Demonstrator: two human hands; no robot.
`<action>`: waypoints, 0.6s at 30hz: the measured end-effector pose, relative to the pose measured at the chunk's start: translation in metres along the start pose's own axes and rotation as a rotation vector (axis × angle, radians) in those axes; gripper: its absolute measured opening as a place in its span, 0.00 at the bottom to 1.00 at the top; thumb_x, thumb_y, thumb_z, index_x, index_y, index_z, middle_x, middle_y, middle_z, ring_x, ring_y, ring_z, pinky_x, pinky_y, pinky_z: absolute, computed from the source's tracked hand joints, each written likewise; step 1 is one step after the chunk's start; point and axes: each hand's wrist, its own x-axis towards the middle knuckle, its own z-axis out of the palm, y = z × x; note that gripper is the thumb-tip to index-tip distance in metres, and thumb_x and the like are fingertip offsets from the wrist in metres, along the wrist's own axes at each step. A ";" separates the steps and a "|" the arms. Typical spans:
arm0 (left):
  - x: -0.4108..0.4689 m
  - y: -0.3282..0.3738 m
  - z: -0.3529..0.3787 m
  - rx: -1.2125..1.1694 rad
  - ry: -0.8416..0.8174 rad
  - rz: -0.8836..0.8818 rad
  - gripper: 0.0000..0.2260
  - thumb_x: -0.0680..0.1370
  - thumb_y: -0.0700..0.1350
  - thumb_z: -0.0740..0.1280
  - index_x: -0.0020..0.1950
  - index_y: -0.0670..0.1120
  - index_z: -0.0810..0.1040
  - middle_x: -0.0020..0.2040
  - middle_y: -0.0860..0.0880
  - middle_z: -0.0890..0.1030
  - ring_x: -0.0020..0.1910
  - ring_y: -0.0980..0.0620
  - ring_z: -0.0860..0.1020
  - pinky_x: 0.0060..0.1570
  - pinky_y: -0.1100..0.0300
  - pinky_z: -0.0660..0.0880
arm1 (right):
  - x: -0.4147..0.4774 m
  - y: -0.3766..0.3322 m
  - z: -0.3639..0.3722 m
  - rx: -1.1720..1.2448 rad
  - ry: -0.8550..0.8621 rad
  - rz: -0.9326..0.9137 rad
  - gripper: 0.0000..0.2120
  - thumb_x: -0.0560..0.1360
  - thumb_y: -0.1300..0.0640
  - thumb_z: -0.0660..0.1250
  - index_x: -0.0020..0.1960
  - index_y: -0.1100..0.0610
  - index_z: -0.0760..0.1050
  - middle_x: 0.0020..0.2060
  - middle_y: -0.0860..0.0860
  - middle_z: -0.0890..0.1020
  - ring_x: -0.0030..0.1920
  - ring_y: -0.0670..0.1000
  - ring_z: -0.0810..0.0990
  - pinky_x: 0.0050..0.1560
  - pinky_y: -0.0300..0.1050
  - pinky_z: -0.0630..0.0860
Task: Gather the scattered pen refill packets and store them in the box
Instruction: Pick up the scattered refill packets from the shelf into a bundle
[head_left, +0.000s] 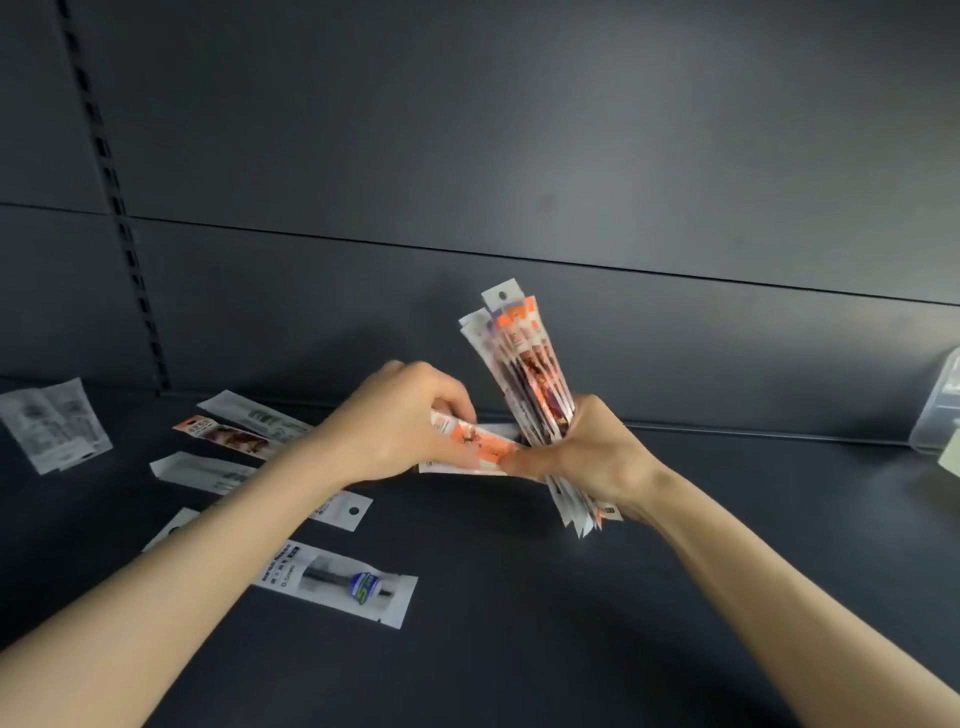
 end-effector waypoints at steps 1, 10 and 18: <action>0.000 -0.002 0.002 0.062 0.159 0.000 0.18 0.64 0.53 0.78 0.50 0.51 0.82 0.46 0.55 0.82 0.46 0.55 0.78 0.50 0.60 0.70 | 0.002 -0.001 0.001 0.051 0.055 0.007 0.09 0.66 0.63 0.77 0.43 0.58 0.80 0.33 0.47 0.81 0.35 0.42 0.80 0.39 0.32 0.77; -0.010 0.013 0.035 -0.737 0.567 -0.326 0.39 0.65 0.48 0.78 0.69 0.46 0.61 0.64 0.52 0.66 0.64 0.56 0.70 0.57 0.62 0.70 | 0.012 -0.002 0.020 0.444 0.272 0.120 0.13 0.68 0.60 0.76 0.51 0.61 0.81 0.46 0.55 0.85 0.47 0.54 0.84 0.49 0.47 0.79; -0.007 0.007 0.034 -1.017 0.358 -0.281 0.03 0.75 0.43 0.69 0.45 0.47 0.83 0.44 0.48 0.85 0.48 0.51 0.83 0.57 0.47 0.77 | 0.002 -0.004 0.032 0.491 0.052 0.048 0.08 0.72 0.62 0.71 0.51 0.60 0.80 0.40 0.54 0.86 0.41 0.53 0.86 0.41 0.45 0.82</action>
